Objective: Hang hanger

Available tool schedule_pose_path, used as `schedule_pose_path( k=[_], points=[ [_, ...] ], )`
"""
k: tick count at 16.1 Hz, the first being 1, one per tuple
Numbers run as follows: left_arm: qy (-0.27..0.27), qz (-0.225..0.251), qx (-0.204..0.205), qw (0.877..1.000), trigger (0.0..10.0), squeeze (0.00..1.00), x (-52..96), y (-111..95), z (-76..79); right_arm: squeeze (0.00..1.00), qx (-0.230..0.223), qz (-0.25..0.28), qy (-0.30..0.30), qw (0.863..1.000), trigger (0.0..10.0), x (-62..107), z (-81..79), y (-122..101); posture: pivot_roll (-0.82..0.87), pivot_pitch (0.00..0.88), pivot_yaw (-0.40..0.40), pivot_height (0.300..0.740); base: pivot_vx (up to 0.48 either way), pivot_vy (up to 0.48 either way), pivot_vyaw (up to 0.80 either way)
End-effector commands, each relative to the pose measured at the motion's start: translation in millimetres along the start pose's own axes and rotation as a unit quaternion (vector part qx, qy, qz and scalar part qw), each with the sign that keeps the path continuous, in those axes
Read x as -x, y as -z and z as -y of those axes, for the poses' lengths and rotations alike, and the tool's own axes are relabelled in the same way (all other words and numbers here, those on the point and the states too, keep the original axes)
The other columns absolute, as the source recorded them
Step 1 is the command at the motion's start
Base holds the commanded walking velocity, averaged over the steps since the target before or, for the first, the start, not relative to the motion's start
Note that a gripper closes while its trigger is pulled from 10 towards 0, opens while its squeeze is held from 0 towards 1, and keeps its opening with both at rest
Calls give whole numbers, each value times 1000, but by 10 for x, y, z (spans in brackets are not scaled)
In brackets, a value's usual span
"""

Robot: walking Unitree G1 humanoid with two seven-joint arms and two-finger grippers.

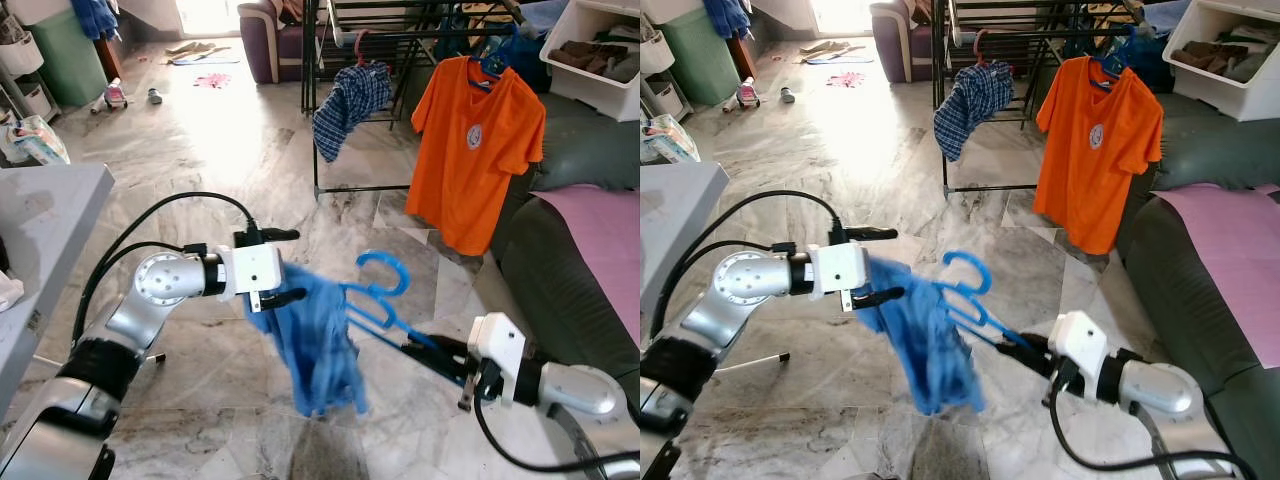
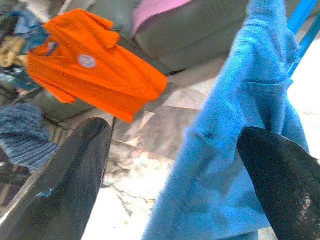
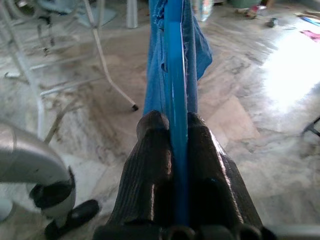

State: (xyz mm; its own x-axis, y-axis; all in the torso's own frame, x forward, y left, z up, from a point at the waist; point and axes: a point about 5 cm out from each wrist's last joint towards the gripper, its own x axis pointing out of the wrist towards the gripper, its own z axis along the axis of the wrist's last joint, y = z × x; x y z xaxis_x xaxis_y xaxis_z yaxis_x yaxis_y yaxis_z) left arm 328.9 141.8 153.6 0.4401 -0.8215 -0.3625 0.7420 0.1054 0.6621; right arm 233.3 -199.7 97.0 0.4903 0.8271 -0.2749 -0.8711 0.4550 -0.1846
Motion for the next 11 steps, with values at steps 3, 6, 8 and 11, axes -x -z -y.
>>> schedule_pose_path(
  k=[3, 6, 8, 11],
  points=[
    [67, 15, -2, 998, 0, 0, -6, -19, -1, 0, 46, -1, -18, 999, 10000, 16, 4, -73, -47, 49, 19, 740, 0, 0, 0],
    [114, -7, 3, 993, 0, 0, 48, 47, 7, 0, 62, -9, -16, 998, 10000, 29, 21, -65, -46, 50, 21, 740, 0, 0, 0],
    [132, -18, 8, 991, 0, 0, 59, 75, -13, 0, 68, -13, -20, 997, 10000, 19, 20, -52, -45, 49, 23, 740, 0, 0, 0],
    [144, -28, 11, 989, 0, 0, 48, 106, -35, 0, 74, -19, -26, 997, 10000, 14, 2, -27, -45, 47, 24, 740, 0, 0, 0]
  ],
)
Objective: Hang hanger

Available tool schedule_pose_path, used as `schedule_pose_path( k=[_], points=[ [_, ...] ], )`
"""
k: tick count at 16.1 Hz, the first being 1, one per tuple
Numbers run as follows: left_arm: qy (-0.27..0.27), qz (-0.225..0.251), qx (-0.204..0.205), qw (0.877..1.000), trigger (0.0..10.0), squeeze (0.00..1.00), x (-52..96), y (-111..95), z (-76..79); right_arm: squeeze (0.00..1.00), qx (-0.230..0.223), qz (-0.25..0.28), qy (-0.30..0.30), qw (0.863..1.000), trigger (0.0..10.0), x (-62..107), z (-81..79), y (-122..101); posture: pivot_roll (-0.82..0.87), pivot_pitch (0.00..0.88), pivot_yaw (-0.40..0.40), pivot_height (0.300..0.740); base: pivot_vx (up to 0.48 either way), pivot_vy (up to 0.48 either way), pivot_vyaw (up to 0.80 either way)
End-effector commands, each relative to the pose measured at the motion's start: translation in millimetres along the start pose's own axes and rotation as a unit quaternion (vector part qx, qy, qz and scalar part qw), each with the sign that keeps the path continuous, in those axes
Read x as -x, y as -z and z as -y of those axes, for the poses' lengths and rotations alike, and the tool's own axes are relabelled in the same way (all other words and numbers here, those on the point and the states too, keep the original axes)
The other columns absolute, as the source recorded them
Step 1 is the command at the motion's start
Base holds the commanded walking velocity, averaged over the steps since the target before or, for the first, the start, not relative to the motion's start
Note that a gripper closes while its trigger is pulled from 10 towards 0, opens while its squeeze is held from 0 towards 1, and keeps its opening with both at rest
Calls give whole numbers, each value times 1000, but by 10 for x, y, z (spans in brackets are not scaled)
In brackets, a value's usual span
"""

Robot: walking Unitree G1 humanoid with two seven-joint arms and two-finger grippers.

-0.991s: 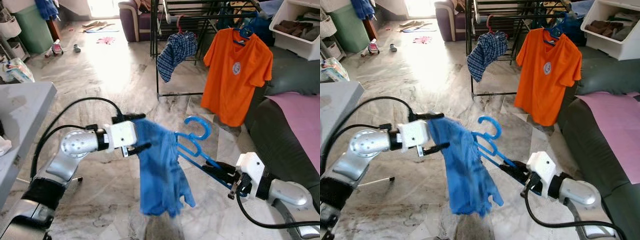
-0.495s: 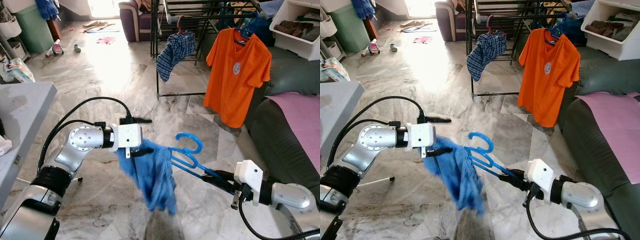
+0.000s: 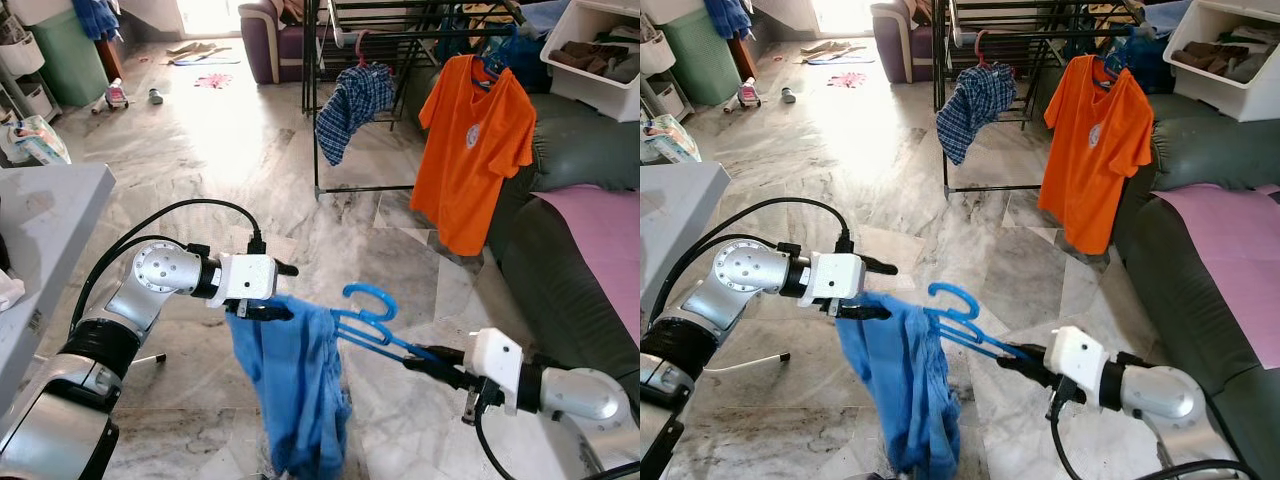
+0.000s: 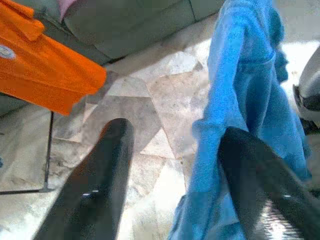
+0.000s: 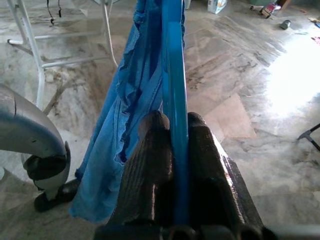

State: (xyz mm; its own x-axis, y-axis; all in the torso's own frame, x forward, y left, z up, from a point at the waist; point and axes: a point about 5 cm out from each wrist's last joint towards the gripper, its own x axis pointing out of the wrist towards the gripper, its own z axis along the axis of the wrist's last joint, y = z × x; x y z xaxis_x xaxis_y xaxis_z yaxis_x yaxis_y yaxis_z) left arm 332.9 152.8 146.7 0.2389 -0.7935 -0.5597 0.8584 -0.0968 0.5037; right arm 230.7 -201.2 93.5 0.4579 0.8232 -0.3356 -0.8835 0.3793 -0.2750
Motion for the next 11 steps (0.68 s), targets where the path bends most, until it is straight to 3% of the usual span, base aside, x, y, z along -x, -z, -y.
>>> schedule_pose_path(
  k=[1, 5, 11],
  points=[
    [16, -13, -13, 1000, 0, 0, -3, 0, -14, 0, 19, 8, -5, 1000, 10000, 2, 28, -58, -47, 48, 26, 740, 0, 0, 0],
    [49, -26, 0, 998, 0, 0, -70, 60, 33, 0, 24, 8, -3, 1000, 10000, -7, 28, -49, -52, 48, 32, 740, 0, 0, 0],
    [55, -31, 4, 998, 0, 0, -96, 79, 30, 0, 25, 8, 0, 1000, 10000, -16, 21, -45, -56, 49, 36, 740, 0, 0, 0]
  ],
)
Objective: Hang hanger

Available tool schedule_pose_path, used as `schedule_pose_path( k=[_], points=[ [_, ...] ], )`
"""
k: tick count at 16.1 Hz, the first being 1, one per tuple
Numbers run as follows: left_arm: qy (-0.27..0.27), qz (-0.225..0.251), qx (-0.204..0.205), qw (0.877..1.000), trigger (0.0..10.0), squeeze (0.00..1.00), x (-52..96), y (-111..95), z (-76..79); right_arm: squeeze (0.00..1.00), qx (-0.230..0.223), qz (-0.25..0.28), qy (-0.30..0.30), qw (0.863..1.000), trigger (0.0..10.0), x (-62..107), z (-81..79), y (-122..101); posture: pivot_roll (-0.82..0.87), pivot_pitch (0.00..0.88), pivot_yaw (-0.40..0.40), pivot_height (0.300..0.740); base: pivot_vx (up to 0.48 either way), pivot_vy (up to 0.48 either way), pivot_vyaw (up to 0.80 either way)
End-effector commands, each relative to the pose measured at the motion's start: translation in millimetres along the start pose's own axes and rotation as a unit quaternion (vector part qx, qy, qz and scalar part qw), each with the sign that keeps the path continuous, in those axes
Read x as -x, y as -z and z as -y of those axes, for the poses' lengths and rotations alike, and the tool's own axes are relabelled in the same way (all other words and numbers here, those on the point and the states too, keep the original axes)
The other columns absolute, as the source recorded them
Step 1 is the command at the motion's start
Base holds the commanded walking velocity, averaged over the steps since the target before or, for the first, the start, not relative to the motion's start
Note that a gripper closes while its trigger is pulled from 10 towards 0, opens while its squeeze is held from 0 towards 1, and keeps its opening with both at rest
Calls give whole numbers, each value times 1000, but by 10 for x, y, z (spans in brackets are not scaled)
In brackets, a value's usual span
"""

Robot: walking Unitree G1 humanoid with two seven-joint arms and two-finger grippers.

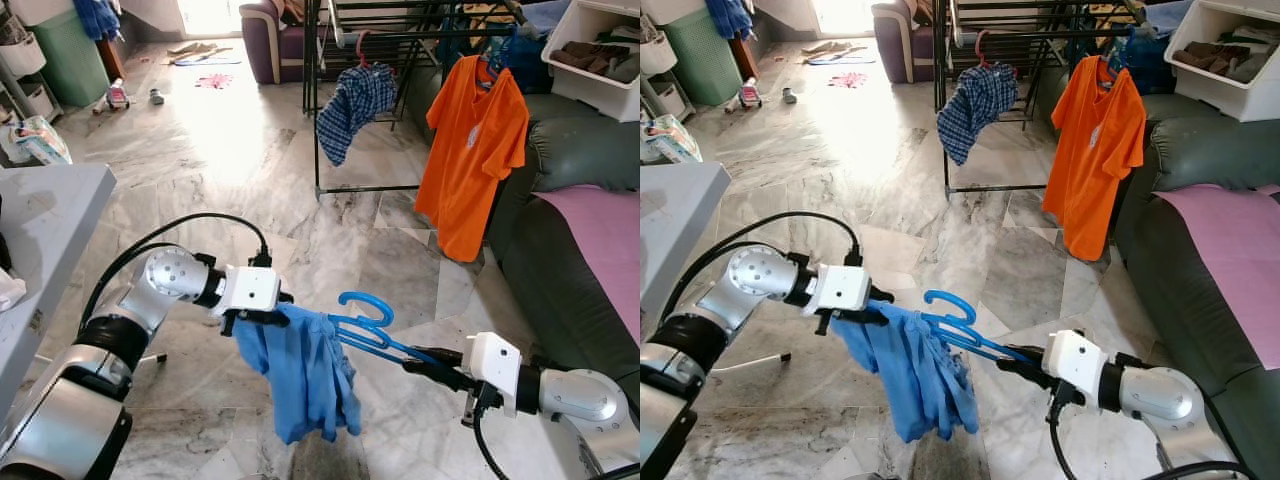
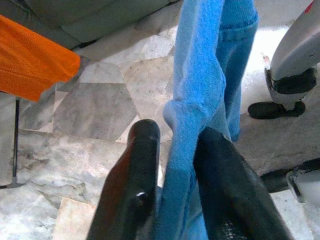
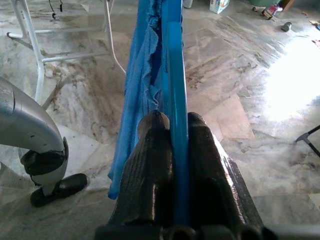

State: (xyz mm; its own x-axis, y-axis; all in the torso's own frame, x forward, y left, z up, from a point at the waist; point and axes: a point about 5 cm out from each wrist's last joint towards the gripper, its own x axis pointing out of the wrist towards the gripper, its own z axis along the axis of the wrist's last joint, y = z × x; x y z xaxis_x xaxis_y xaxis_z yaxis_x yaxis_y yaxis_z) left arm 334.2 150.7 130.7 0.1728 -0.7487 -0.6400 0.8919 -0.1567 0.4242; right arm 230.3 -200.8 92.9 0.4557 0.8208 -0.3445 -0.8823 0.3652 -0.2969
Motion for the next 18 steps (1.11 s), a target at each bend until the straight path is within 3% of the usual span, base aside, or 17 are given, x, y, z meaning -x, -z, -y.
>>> schedule_pose_path(
  k=[1, 9, 10, 14, 15, 16, 17, 18],
  points=[
    [1, -6, -10, 1000, 0, 0, 23, -20, -47, 0, 12, 13, 3, 1000, 10000, -14, 30, -47, -56, 48, 37, 740, 0, 0, 0],
    [-11, 5, 4, 1000, 0, 0, 22, -8, -60, 0, 19, 4, 5, 1000, 10000, -61, 49, -17, -51, 47, 34, 740, 0, 0, 0],
    [-13, 7, 10, 1000, 0, 0, 15, 3, -52, 1000, 8, 2, 0, 1000, 10000, -61, 55, -5, -51, 44, 32, 740, 0, 0, 0],
    [-30, -11, 37, 999, 0, 0, 51, 115, -15, 1000, 7, -12, -12, 1000, 10000, 51, 131, -12, -53, 41, 32, 740, 0, 0, 0],
    [-46, -24, 45, 998, 0, 0, 78, 163, -19, 1000, 8, -20, -4, 1000, 10000, 131, 216, -33, -55, 37, 31, 740, 0, 0, 0],
    [-69, -47, 57, 995, 0, 0, 115, 242, -13, 1000, 25, -37, 30, 999, 10000, 274, 410, -72, -63, 36, 30, 740, 0, 0, 0],
    [-69, -47, 57, 995, 0, 0, 115, 242, -13, 1000, 25, -37, 30, 999, 10000, 274, 410, -72, -63, 36, 30, 740, 0, 0, 0],
    [-80, -57, 65, 993, 0, 0, 124, 278, -6, 1000, 39, -42, 56, 997, 10000, 339, 519, -100, -66, 36, 29, 740, 0, 0, 0]
  ],
)
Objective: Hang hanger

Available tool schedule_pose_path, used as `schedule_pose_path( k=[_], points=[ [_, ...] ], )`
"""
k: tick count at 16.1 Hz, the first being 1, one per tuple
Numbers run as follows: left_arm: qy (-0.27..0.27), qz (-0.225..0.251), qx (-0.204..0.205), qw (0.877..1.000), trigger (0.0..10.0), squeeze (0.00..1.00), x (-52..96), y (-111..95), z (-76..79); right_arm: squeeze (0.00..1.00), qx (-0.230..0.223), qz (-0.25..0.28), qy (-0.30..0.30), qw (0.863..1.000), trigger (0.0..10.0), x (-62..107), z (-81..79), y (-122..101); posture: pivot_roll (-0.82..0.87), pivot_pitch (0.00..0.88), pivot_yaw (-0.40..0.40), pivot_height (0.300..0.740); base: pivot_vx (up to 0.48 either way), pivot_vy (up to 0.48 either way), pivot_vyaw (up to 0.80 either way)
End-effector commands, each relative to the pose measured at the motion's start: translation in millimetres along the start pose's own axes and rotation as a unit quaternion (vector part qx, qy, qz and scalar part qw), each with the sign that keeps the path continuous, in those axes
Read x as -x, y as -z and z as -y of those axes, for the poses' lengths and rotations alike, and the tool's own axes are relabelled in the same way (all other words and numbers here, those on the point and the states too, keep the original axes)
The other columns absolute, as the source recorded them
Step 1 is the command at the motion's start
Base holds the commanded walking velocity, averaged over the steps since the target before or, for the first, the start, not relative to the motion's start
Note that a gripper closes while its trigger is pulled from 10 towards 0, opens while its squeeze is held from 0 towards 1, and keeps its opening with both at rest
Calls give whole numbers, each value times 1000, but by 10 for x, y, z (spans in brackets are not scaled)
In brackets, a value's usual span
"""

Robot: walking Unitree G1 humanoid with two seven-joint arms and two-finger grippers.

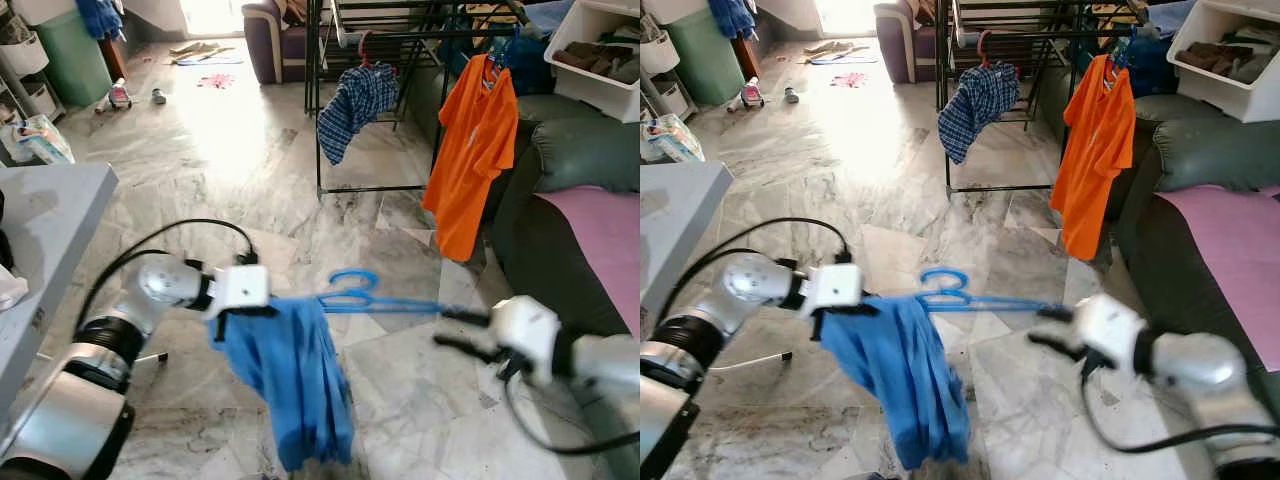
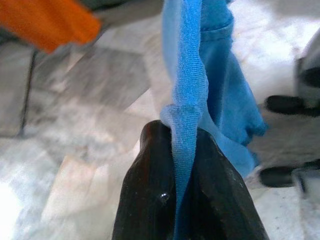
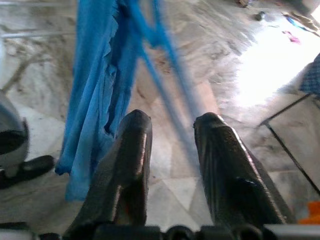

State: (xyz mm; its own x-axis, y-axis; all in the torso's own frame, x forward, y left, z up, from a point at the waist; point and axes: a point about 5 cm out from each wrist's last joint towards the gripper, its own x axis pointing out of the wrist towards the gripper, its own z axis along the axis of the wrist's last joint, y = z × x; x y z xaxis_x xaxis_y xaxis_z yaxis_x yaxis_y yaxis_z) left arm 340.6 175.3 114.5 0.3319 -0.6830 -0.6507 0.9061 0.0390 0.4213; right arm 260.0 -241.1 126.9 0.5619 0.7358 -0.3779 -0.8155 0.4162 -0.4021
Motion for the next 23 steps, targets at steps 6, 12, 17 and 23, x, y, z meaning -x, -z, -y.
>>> schedule_pose_path(
  k=[6, 12, 17, 23],
  points=[
    [-105, -36, 93, 990, 0, 0, 87, 198, -83, 1000, 40, 54, 282, 957, 10000, 121, 630, -243, -65, 32, 25, 740, 0, 0, 0],
    [-171, 146, 225, 948, 0, 0, 121, -19, -269, 1000, -33, 80, 250, 964, 10000, -294, 135, -117, -68, 37, 27, 740, 0, 0, 0],
    [-85, 214, 107, 967, 0, 0, 85, -314, -158, 1000, -114, -13, 248, 962, 10000, -706, -294, 205, -62, 38, 24, 740, 0, 0, 0],
    [42, 269, -25, 962, 0, 0, 122, -804, -26, 1000, -167, -3, 217, 962, 10000, -1082, -400, 114, -24, 49, 34, 740, 0, 0, 0]
  ],
)
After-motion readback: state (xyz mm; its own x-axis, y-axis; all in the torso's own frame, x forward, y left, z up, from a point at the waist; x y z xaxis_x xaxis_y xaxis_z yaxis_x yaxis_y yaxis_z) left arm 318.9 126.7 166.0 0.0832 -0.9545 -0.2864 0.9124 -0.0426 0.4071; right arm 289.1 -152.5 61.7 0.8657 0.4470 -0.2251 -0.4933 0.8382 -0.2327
